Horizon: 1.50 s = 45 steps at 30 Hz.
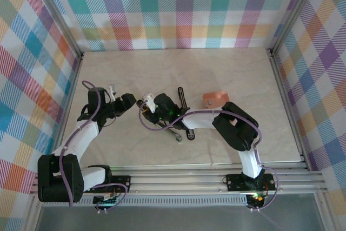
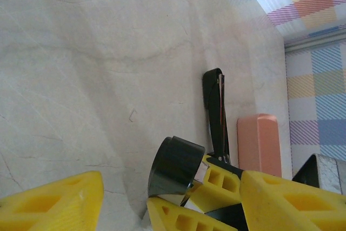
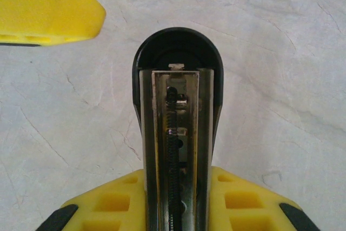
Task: Load the staples into the stapler
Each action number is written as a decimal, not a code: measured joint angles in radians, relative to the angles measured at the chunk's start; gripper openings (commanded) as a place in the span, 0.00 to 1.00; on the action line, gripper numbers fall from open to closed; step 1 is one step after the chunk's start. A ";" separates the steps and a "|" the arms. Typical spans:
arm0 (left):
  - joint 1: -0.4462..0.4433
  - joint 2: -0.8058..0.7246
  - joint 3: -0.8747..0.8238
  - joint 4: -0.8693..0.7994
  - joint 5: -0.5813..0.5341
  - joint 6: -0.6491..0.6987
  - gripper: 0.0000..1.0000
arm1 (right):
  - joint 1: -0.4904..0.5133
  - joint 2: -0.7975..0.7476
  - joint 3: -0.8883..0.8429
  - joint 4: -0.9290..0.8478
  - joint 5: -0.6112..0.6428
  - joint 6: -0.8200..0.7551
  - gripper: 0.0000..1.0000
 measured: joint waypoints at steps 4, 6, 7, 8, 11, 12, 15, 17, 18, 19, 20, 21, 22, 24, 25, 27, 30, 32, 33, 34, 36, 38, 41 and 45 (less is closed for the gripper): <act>-0.002 0.002 -0.014 0.023 0.002 0.000 0.63 | 0.001 -0.006 0.000 0.006 -0.015 0.000 0.18; -0.012 0.008 -0.014 0.032 0.002 0.000 0.63 | 0.001 -0.010 0.000 0.007 -0.020 0.001 0.18; -0.016 0.012 -0.014 0.039 0.002 0.000 0.62 | 0.001 -0.012 0.000 0.009 -0.023 0.003 0.18; -0.021 0.015 -0.014 0.043 0.002 0.000 0.62 | 0.001 -0.013 0.000 0.011 -0.026 0.003 0.18; -0.040 0.020 -0.014 0.049 -0.006 0.003 0.60 | 0.001 -0.017 0.000 0.012 -0.034 0.003 0.18; -0.047 0.020 -0.014 0.051 -0.011 0.005 0.60 | 0.001 -0.017 0.000 0.012 -0.037 0.003 0.18; -0.063 0.021 -0.014 0.051 -0.027 0.018 0.59 | 0.002 -0.017 0.000 0.012 -0.046 0.003 0.18; -0.071 0.023 -0.014 0.051 -0.040 0.029 0.58 | 0.002 -0.018 0.000 0.012 -0.051 0.003 0.18; -0.074 0.024 -0.014 0.051 -0.047 0.034 0.57 | 0.002 -0.018 0.000 0.012 -0.054 0.003 0.18; -0.079 0.024 -0.014 0.051 -0.053 0.035 0.57 | 0.002 -0.018 0.000 0.012 -0.057 0.003 0.18; -0.085 0.024 -0.014 0.051 -0.060 0.039 0.56 | 0.002 -0.018 0.000 0.012 -0.060 0.003 0.19; -0.089 0.024 -0.014 0.051 -0.066 0.043 0.56 | 0.002 -0.018 0.000 0.012 -0.064 0.003 0.19; -0.093 0.025 -0.014 0.051 -0.073 0.051 0.55 | 0.002 -0.018 0.000 0.012 -0.068 0.003 0.19; -0.100 0.029 -0.014 0.051 -0.081 0.057 0.54 | 0.002 -0.018 0.000 0.012 -0.074 0.003 0.19; -0.104 0.033 -0.014 0.051 -0.085 0.060 0.54 | 0.002 -0.018 0.000 0.011 -0.076 0.003 0.19; -0.108 0.039 -0.014 0.053 -0.086 0.064 0.54 | 0.002 -0.018 0.000 0.011 -0.076 0.003 0.19; -0.112 0.045 -0.014 0.061 -0.087 0.069 0.53 | 0.002 -0.018 0.000 0.011 -0.079 0.004 0.19; -0.113 0.051 -0.014 0.070 -0.085 0.073 0.51 | 0.002 -0.018 0.000 0.011 -0.080 0.004 0.19; -0.115 0.055 -0.014 0.074 -0.085 0.075 0.50 | 0.002 -0.018 0.000 0.011 -0.080 0.004 0.19; -0.117 0.056 -0.014 0.077 -0.085 0.077 0.49 | 0.002 -0.018 0.000 0.011 -0.080 0.004 0.19; -0.121 0.056 -0.014 0.078 -0.085 0.079 0.47 | 0.002 -0.018 0.000 0.011 -0.082 0.004 0.19; -0.122 0.056 -0.014 0.080 -0.085 0.079 0.44 | 0.002 -0.018 0.000 0.011 -0.083 0.004 0.19; -0.125 0.056 -0.014 0.082 -0.080 0.081 0.39 | 0.002 -0.018 0.000 0.011 -0.084 0.004 0.19; -0.125 0.056 -0.014 0.082 -0.081 0.087 0.33 | 0.002 -0.018 0.000 0.010 -0.084 0.004 0.21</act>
